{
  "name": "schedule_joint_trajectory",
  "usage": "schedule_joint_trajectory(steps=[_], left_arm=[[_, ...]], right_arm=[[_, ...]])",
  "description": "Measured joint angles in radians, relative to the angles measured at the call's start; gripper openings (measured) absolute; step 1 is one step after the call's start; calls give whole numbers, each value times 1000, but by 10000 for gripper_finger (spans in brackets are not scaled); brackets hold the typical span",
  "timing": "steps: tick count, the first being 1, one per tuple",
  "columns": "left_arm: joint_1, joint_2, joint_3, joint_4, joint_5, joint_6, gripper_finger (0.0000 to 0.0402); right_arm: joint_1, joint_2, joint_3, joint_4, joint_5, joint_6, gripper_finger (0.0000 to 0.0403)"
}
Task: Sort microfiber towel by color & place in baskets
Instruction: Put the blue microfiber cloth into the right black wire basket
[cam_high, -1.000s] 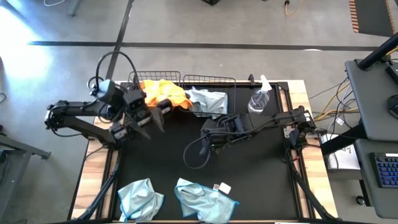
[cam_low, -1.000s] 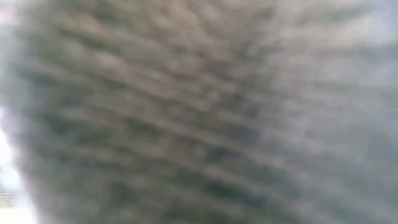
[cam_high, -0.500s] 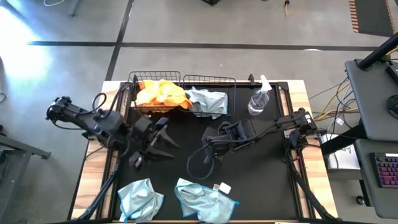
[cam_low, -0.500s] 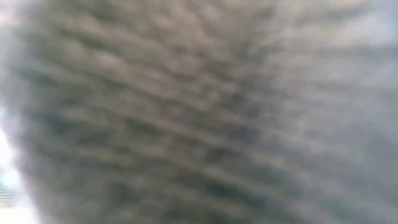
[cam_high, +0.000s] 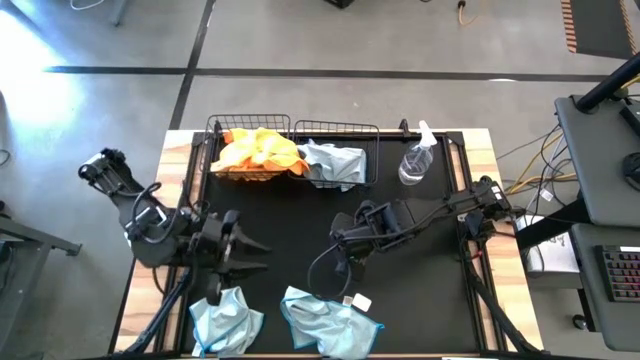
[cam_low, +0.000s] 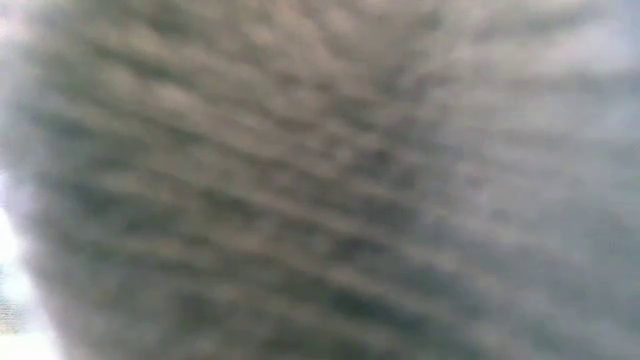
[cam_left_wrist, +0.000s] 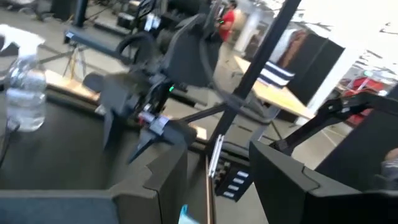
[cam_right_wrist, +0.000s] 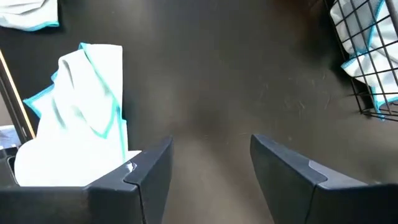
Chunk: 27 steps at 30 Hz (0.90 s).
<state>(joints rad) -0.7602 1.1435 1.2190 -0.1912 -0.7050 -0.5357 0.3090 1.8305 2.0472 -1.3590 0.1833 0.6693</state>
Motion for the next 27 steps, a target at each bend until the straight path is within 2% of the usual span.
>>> schedule_joint_trajectory(steps=[9, 14, 23, 27], left_arm=[[-16, 38, 0, -217, -38, -269, 158], [-17, 79, 0, -239, -39, -325, 158], [-18, 135, 0, -264, 115, -424, 158], [-19, 157, 0, -323, 132, -485, 158]], right_arm=[[19, 0, -5, -1, 0, 21, 208], [27, 0, -12, -1, 0, 38, 208], [64, 0, -42, 2, -2, 105, 208], [93, 0, -71, 3, -8, 155, 208]])
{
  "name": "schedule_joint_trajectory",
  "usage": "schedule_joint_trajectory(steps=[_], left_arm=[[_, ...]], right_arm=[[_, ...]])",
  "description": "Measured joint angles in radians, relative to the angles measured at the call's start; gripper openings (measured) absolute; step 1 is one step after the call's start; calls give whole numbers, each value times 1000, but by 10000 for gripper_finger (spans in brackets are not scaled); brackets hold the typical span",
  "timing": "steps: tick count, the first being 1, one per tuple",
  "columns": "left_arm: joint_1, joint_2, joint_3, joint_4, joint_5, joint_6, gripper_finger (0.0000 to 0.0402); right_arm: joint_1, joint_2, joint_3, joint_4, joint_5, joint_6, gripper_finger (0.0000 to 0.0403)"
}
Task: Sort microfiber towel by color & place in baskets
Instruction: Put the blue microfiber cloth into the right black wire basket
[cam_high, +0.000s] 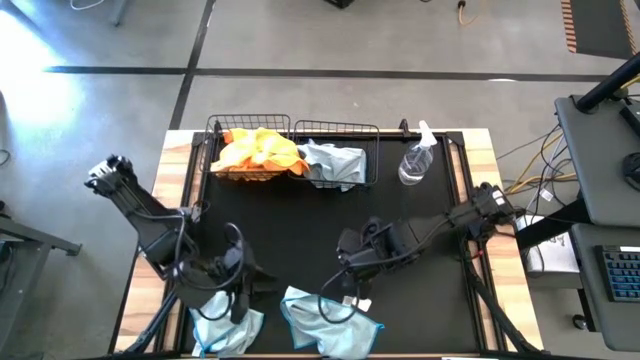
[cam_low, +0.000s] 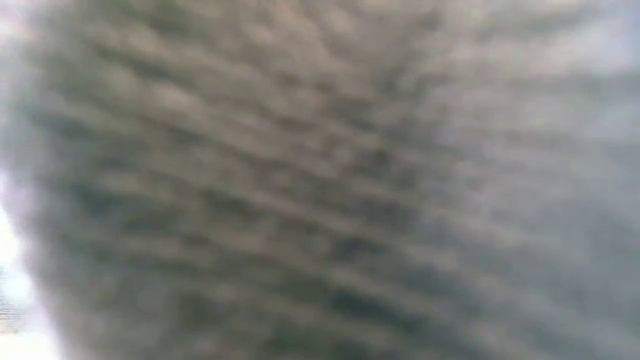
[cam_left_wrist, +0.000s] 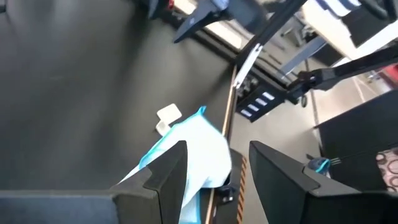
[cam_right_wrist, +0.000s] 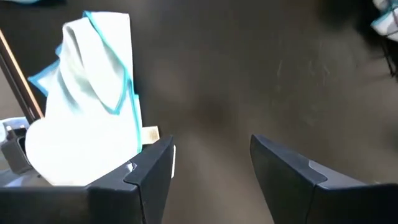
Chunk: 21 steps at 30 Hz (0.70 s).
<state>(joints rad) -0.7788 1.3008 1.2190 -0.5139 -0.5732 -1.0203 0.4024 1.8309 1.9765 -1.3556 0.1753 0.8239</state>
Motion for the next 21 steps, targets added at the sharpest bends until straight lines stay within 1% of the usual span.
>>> schedule_joint_trajectory(steps=[8, 15, 21], left_arm=[[-3, 12, 0, -7, 0, -28, 158], [-5, 0, 0, -6, 0, -37, 158], [-5, 0, 0, -6, 0, -37, 158]], right_arm=[[72, 3, -110, 53, -1, 116, 208], [86, 4, -259, 194, 9, 257, 208], [86, 4, -372, 376, -7, 311, 208]])
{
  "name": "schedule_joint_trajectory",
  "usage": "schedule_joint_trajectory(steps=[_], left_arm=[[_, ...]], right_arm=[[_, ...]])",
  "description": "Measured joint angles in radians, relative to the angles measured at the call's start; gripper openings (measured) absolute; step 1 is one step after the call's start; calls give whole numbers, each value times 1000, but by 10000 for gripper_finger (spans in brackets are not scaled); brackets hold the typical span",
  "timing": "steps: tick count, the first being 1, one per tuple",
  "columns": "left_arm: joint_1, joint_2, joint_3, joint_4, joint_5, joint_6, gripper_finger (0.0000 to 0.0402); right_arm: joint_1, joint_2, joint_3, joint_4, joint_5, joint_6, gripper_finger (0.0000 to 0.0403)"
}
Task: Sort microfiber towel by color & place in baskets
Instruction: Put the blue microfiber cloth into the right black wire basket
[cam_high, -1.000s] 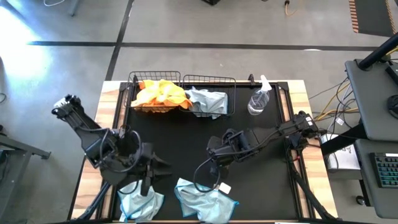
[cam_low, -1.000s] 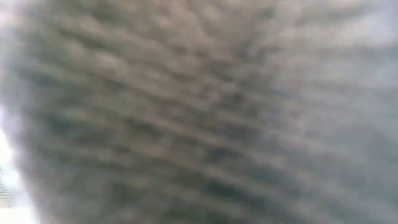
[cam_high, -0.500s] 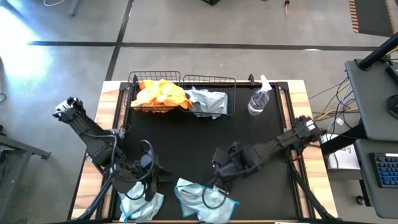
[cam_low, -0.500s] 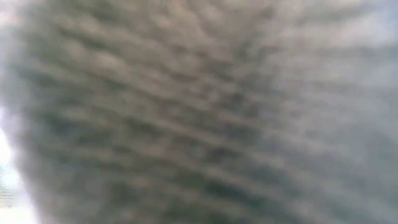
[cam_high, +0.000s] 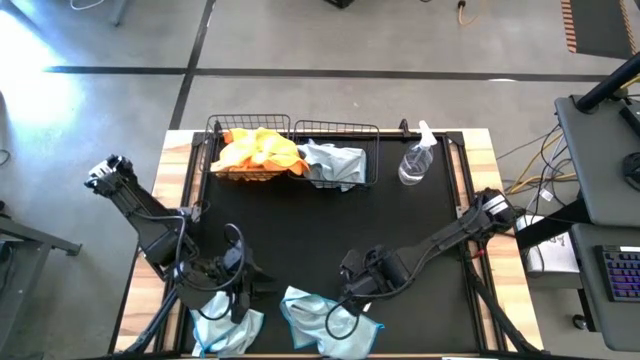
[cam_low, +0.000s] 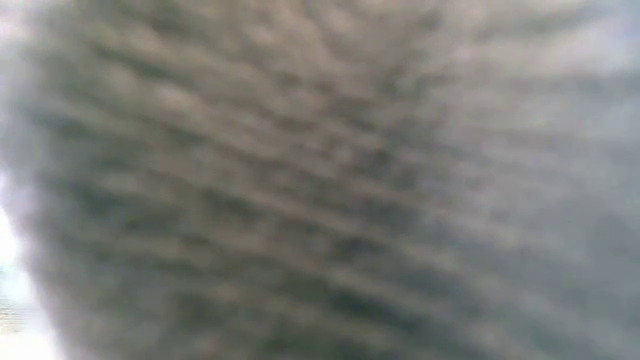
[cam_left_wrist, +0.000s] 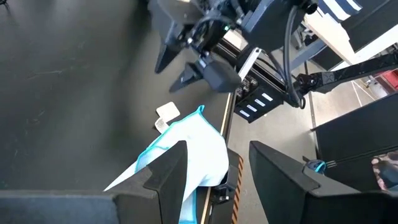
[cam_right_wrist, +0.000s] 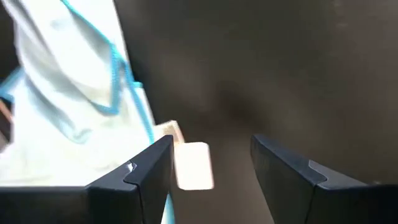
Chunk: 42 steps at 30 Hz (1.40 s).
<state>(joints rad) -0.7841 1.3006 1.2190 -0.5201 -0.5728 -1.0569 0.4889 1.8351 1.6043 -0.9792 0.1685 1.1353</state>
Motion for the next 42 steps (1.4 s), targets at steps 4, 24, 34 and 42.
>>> schedule_joint_trajectory(steps=[4, 24, 34, 42], left_arm=[[0, -3, 0, 0, 0, 0, 158], [-14, -106, 0, -51, 17, 80, 158], [-14, -161, 0, -49, 16, 128, 158], [-14, -165, 0, -49, 16, 128, 158]], right_arm=[[0, 7, -49, 104, -61, 32, 208], [61, 187, -57, 450, -328, 72, 208], [60, 255, -54, 450, -352, 77, 208], [58, 287, -51, 448, -355, 69, 207]])
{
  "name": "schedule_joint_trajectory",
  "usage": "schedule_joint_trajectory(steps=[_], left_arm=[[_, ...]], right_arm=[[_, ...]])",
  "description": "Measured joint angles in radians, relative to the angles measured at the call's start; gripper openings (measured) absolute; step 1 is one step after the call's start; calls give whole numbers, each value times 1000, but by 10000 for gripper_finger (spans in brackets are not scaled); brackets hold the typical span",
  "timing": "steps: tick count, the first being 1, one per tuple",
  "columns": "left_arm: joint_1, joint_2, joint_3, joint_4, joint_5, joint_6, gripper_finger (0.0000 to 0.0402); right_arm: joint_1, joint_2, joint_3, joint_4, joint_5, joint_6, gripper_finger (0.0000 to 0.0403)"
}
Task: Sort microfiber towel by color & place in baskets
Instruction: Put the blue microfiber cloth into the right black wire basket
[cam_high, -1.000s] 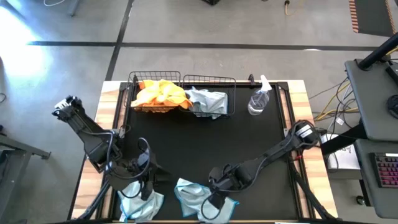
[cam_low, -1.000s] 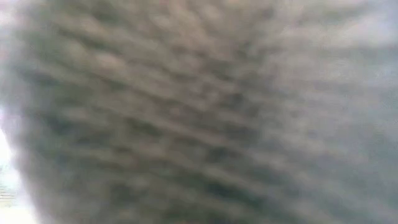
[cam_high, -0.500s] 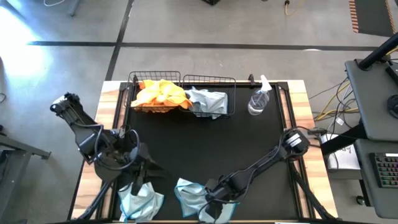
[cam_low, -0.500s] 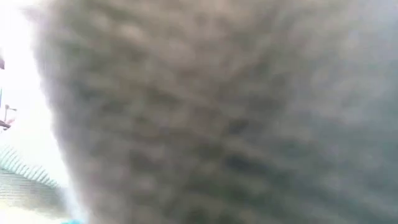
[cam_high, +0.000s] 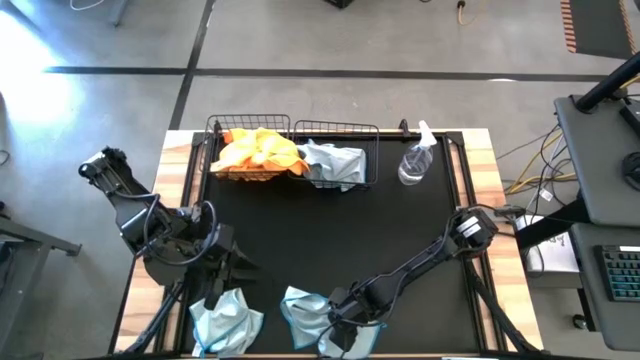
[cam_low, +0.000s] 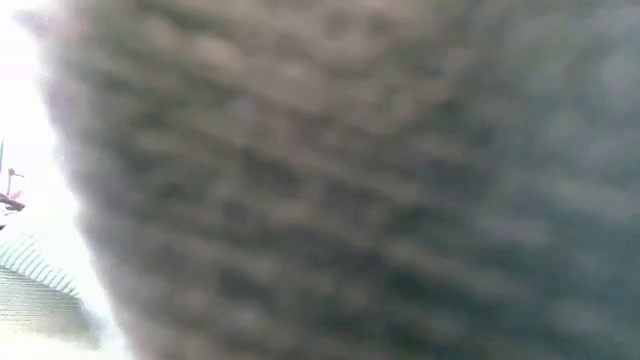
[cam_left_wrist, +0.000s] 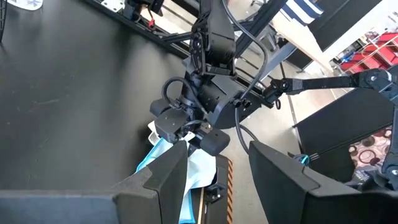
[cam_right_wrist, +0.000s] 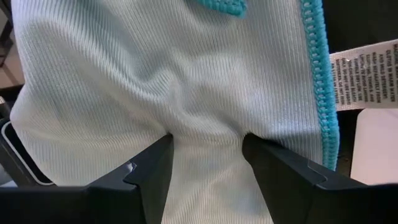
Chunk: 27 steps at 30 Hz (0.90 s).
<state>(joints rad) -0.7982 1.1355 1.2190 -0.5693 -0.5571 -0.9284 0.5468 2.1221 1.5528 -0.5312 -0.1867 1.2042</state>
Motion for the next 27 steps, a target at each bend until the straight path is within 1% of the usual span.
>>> schedule_joint_trajectory(steps=[2, 5, 14, 19, 23, 27], left_arm=[[0, 1, 0, 1, -1, 0, 158], [0, 1, 0, 4, -5, 0, 158], [0, 1, 0, 6, -11, 0, 158], [0, 1, 0, 9, -13, 0, 158], [0, -1, 0, 9, -29, 0, 158], [0, -7, 0, 23, -36, 0, 158]], right_arm=[[0, 5, 0, -1, 1, -10, 202], [-2, 8, -2, -5, 0, -24, 181], [-6, 4, -2, 2, -1, -64, 66], [-16, -4, -3, 4, -4, -98, 19], [-40, -14, -4, 2, -16, -146, 12], [-85, -37, -7, -7, 12, -207, 11]])
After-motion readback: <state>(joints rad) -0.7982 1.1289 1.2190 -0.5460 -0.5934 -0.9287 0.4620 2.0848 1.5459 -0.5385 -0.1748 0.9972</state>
